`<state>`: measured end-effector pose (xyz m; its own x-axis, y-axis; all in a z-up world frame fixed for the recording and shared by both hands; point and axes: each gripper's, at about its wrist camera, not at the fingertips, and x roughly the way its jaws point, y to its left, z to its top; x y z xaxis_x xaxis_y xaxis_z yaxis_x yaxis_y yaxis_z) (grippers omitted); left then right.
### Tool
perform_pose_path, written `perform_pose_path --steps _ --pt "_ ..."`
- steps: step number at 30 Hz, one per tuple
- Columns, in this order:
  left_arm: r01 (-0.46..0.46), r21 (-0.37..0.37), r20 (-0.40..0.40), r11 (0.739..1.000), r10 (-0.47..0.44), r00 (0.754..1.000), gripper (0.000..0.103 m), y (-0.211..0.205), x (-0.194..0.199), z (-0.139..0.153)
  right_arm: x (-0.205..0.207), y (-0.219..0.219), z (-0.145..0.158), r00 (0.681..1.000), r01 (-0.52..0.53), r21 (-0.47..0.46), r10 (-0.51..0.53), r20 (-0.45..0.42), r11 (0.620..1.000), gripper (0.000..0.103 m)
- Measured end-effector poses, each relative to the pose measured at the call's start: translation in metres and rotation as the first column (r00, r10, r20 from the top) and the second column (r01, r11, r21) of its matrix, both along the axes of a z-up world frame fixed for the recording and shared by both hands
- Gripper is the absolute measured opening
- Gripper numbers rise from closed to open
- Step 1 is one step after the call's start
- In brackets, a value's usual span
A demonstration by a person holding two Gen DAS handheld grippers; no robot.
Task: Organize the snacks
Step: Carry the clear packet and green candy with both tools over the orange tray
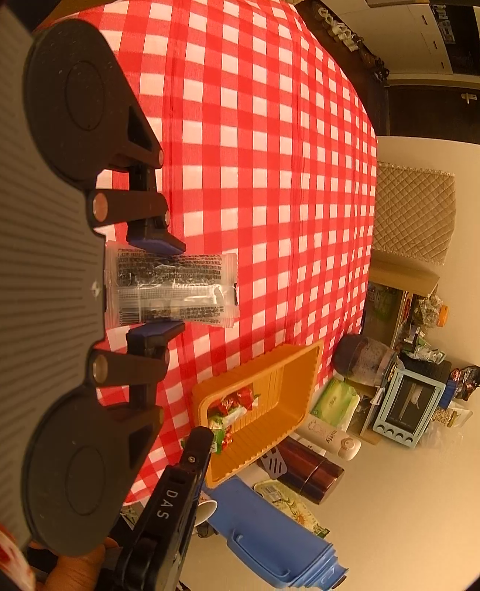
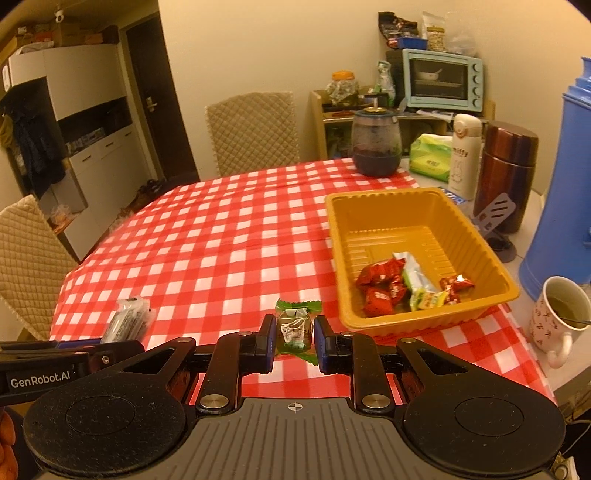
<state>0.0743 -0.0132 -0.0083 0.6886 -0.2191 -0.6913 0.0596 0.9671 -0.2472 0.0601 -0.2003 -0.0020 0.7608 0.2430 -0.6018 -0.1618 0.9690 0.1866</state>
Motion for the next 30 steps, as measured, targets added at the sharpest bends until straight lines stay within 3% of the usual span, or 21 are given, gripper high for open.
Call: perform_pose_path --steps 30 --pt "0.124 -0.024 -0.006 0.992 -0.124 0.992 0.035 -0.073 0.027 0.002 0.001 -0.069 -0.003 0.989 0.148 0.014 -0.148 -0.002 0.989 0.022"
